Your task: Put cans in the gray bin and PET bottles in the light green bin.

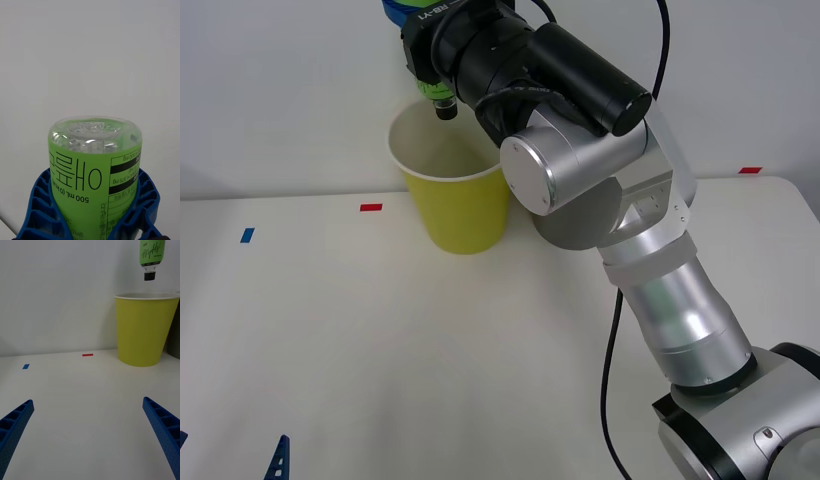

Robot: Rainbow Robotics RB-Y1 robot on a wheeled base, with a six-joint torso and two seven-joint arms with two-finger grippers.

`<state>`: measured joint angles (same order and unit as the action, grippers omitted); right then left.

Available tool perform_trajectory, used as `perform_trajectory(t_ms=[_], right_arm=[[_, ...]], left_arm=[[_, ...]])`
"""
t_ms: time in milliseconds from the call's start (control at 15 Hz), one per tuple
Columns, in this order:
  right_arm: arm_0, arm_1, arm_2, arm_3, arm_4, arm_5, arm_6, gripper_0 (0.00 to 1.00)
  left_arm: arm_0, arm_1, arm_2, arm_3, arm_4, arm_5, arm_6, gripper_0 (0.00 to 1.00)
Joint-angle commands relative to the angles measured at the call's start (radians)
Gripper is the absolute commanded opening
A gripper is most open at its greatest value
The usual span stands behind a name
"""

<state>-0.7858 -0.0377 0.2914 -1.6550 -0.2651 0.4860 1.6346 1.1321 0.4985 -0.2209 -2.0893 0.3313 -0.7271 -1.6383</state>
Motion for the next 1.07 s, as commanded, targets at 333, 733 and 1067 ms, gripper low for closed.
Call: perform_trajectory(t_ms=[333,733,1067], right_arm=[[-0.018,-0.021,0.000,0.090,0.013,-0.092,-0.010,0.00],[-0.018,-0.014,0.006,0.090,0.006,-0.098,-0.035,1.00],[-0.018,-0.021,0.023,0.090,0.020,-0.099,-0.033,1.00]], left_arm=[[0.000,0.000,0.000,0.000,0.000,0.000,0.000,1.00],[0.000,0.000,0.000,0.000,0.000,0.000,0.000,1.00],[0.000,0.000,0.000,0.000,0.000,0.000,0.000,1.00]])
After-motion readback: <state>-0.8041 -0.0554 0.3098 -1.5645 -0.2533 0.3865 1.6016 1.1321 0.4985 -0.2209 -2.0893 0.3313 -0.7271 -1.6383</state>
